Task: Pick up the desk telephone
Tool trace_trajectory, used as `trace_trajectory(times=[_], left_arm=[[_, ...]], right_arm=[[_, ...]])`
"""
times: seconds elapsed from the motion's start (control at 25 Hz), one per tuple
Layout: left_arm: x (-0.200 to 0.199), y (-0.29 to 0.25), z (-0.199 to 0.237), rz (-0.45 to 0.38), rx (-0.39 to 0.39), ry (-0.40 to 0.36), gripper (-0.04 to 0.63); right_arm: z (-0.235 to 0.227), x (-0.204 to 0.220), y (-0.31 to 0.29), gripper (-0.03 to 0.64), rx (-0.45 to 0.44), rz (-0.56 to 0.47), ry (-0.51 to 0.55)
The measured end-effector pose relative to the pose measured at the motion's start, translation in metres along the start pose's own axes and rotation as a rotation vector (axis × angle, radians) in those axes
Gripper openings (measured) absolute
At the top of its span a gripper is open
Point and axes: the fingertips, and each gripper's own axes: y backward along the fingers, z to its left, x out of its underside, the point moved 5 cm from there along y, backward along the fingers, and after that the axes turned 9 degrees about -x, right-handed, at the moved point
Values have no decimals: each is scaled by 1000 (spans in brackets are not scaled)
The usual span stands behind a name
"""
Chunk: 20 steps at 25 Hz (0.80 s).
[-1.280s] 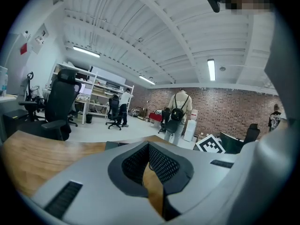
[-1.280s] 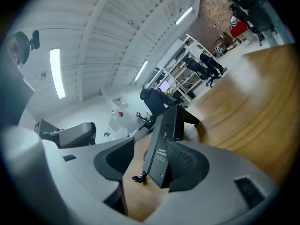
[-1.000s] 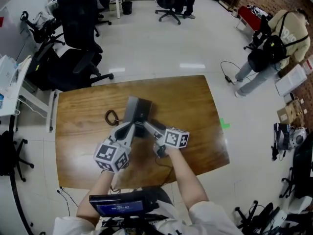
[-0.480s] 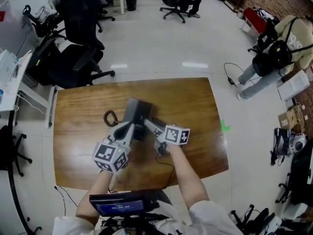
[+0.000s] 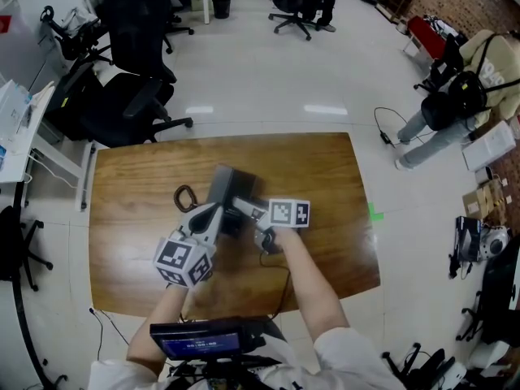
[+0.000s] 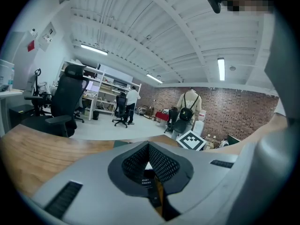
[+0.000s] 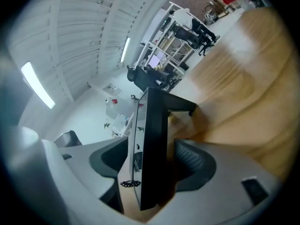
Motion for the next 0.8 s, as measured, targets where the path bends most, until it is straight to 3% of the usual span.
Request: trace_trajectory(times=[0.08, 0.16, 0.2, 0.8], left_arm=[[1, -1, 1, 0, 0, 3, -7], [1, -2, 2, 0, -2, 4, -7], [1, -2, 3, 0, -4, 4, -8], [0, -2, 5, 6, -16, 5, -7]], right_arm=[[-1, -2, -4, 307, -31, 13, -21], [-2, -3, -5, 216, -50, 12, -33], [-3, -3, -4, 207, -56, 9, -38], [9, -4, 1, 172, -119, -103, -28]])
